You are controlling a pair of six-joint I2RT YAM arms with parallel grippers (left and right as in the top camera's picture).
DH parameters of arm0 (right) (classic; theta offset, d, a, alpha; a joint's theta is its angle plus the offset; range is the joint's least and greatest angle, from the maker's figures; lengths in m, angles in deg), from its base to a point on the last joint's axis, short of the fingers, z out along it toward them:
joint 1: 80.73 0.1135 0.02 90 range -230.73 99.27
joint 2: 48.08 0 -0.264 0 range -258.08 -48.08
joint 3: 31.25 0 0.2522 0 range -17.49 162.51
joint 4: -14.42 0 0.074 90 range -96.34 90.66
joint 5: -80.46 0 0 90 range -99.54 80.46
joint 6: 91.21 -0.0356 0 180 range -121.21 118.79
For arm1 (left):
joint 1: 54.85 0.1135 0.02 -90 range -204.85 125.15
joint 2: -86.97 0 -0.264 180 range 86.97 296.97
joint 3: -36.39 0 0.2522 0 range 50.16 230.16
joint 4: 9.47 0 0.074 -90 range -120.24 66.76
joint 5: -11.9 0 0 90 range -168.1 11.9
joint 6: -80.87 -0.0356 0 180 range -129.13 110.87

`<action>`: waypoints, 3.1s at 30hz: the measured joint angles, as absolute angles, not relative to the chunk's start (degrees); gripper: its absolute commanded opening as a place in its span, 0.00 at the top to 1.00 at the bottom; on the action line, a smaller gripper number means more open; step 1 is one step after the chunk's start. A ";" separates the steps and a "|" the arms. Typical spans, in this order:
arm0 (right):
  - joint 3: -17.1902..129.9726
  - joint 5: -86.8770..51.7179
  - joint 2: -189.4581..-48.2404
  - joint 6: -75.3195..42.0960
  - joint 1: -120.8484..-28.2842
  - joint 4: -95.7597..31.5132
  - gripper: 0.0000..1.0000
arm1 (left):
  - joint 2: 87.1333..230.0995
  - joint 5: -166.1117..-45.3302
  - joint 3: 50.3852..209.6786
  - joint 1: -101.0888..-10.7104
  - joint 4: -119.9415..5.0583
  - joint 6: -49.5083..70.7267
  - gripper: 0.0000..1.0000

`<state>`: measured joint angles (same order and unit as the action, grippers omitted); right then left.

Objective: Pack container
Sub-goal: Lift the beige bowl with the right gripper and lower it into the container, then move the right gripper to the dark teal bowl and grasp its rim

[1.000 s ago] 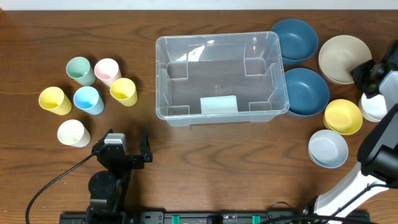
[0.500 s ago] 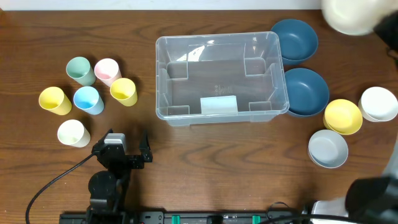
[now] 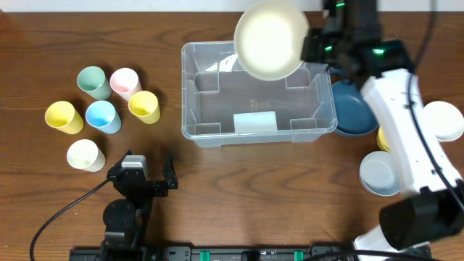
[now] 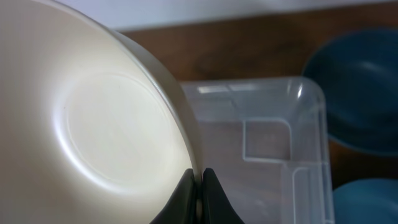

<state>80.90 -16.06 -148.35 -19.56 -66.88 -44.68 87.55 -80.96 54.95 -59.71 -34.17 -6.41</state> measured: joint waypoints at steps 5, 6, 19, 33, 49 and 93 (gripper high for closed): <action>80.90 -9.11 -153.26 -18.71 -65.05 -45.93 0.99 | 87.55 -80.96 54.95 -59.71 -34.17 -6.41 0.02; 80.88 -8.17 -154.01 -18.64 -65.07 -46.12 0.99 | 87.55 -80.96 54.95 -59.71 -34.17 -6.41 0.02; 80.69 0.16 -161.61 -17.92 -65.27 -47.00 0.99 | 87.55 -80.96 54.95 -59.71 -34.17 -6.41 0.02; 80.64 2.98 -166.20 -17.29 -65.27 -44.59 0.60 | 87.55 -80.96 54.95 -59.71 -34.17 -6.41 0.02; 80.64 1.91 -159.62 -17.05 -65.79 -44.05 0.50 | 87.55 -80.96 54.95 -59.71 -34.17 -6.41 0.02; 81.76 -11.30 -175.21 -27.12 -89.13 -33.14 0.85 | 87.55 -80.96 54.95 -59.71 -34.17 -6.41 0.02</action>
<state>81.76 -11.30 -175.21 -27.12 -89.13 -33.14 87.55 -80.96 54.95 -59.71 -34.17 -6.41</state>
